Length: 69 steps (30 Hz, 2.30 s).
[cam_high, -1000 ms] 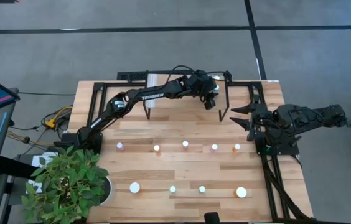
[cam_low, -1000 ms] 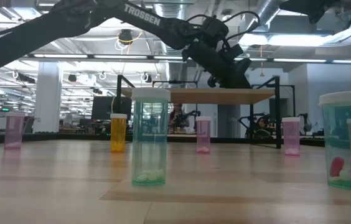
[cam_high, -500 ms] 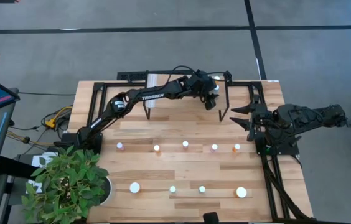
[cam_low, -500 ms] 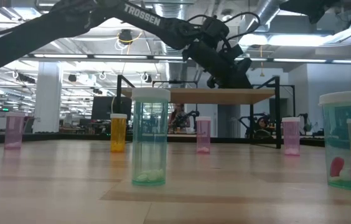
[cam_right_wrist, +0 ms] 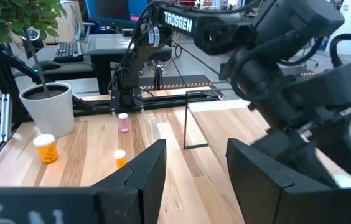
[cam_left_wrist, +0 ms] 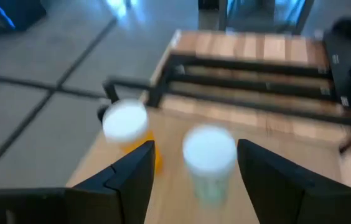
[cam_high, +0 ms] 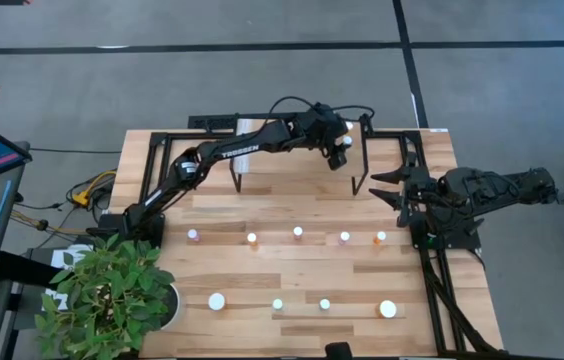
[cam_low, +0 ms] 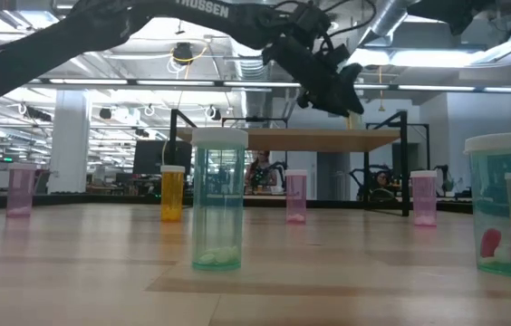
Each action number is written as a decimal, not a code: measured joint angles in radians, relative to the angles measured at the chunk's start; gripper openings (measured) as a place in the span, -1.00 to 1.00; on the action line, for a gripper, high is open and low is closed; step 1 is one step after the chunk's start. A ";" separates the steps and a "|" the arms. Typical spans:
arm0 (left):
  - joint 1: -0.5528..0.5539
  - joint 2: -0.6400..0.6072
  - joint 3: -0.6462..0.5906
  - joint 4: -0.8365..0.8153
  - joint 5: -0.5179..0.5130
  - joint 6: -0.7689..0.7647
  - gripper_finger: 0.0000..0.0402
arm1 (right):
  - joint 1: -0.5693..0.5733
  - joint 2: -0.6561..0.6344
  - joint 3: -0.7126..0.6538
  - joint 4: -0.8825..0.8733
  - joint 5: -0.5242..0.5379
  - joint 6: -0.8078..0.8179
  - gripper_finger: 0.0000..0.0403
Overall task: Pick and place medicine bottles onto shelf by color
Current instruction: Put the right pink pill bottle on the shelf
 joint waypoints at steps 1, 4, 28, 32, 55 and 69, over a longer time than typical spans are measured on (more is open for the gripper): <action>0.000 -0.002 0.000 0.011 0.000 0.000 0.07 | 0.000 0.000 0.000 0.000 0.000 0.000 -0.07; 0.000 -0.014 0.000 -0.005 0.000 0.000 0.07 | 0.000 0.001 0.000 -0.003 0.000 0.000 -0.08; -0.022 -0.184 0.001 -0.223 -0.025 0.005 0.07 | 0.000 0.000 0.000 -0.034 0.000 0.021 -0.06; -0.043 -0.220 0.001 -0.280 -0.104 0.022 0.07 | 0.000 0.001 0.000 -0.039 0.000 0.021 -0.07; -0.095 -0.644 -0.585 -0.086 -0.260 -0.017 0.07 | 0.000 0.000 0.000 -0.058 0.000 0.018 -0.08; -0.237 -1.325 -1.479 0.509 -0.388 -0.198 0.07 | -0.007 0.002 -0.021 0.024 0.000 0.017 -0.06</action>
